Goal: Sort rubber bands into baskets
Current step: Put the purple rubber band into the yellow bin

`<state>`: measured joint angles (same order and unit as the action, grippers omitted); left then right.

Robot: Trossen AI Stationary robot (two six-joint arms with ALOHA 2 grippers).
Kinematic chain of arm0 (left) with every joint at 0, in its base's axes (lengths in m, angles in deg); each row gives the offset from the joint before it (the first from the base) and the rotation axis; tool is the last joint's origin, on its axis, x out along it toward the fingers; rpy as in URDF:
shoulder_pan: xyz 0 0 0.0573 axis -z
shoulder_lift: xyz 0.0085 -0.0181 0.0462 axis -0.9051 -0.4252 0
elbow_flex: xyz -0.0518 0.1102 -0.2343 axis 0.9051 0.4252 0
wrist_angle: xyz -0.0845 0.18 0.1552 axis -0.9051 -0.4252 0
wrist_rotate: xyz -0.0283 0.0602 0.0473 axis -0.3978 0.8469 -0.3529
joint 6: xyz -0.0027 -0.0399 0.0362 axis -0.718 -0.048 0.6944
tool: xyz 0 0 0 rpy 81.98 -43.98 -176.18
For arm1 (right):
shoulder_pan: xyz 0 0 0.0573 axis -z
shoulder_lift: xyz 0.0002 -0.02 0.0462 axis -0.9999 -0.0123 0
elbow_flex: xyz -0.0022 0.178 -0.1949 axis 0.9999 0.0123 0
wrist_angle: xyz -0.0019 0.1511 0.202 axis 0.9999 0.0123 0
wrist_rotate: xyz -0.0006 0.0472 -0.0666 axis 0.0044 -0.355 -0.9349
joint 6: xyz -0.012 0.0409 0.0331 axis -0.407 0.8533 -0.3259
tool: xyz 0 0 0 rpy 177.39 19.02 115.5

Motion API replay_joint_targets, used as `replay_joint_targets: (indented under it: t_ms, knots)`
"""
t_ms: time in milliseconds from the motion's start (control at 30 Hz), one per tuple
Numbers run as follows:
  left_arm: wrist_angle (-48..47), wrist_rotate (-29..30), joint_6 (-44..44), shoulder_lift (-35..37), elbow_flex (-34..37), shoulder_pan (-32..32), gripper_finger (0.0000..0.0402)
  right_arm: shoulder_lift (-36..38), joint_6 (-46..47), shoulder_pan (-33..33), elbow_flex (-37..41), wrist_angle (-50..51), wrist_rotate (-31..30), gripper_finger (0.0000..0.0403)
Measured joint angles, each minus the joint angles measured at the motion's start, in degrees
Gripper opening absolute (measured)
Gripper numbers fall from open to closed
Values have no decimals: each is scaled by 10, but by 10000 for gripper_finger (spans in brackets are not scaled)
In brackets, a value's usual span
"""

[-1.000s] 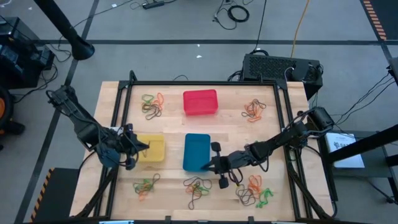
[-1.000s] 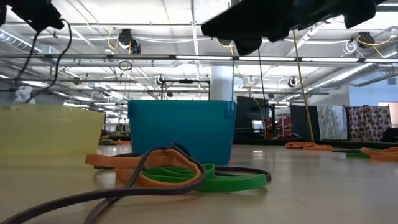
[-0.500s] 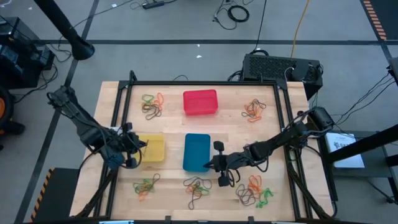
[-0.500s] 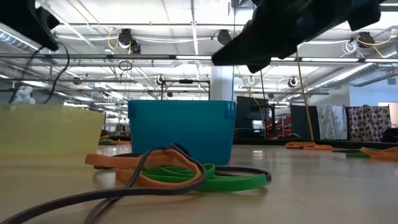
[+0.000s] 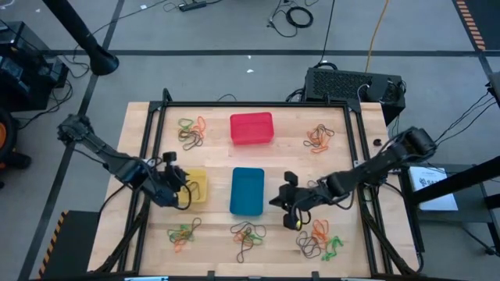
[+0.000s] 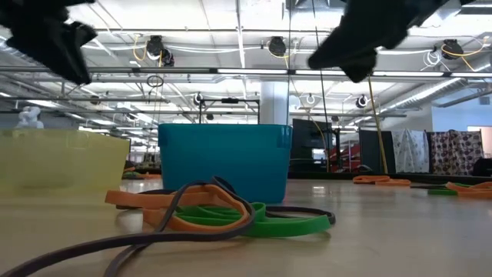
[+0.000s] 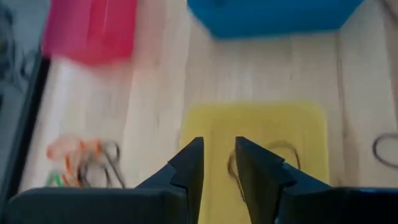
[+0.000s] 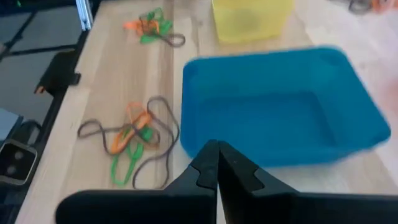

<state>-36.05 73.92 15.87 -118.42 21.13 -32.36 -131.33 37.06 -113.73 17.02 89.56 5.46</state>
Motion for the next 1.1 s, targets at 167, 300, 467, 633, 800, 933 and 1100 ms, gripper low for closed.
replay_joint_targets:
  t_ms: [167,300,467,633,800,933,1100]
  knots:
    - [163,4,206,0,0,-45,100,11,34,-4,0,49,0,0]
    - [248,1,322,0,0,-95,100,11,64,-4,0,76,0,0]
    - [295,-24,359,0,0,-177,100,11,52,-4,0,108,0,0]
    - [327,-109,356,-12,0,-250,100,11,22,-4,0,169,0,0]
    - [422,-218,357,-68,0,-285,100,11,57,-4,0,256,0,0]
    - [523,-235,399,-139,0,-287,100,11,130,-4,0,344,1,0]
    - [684,-294,481,-220,0,-287,100,11,239,6,0,428,7,0]
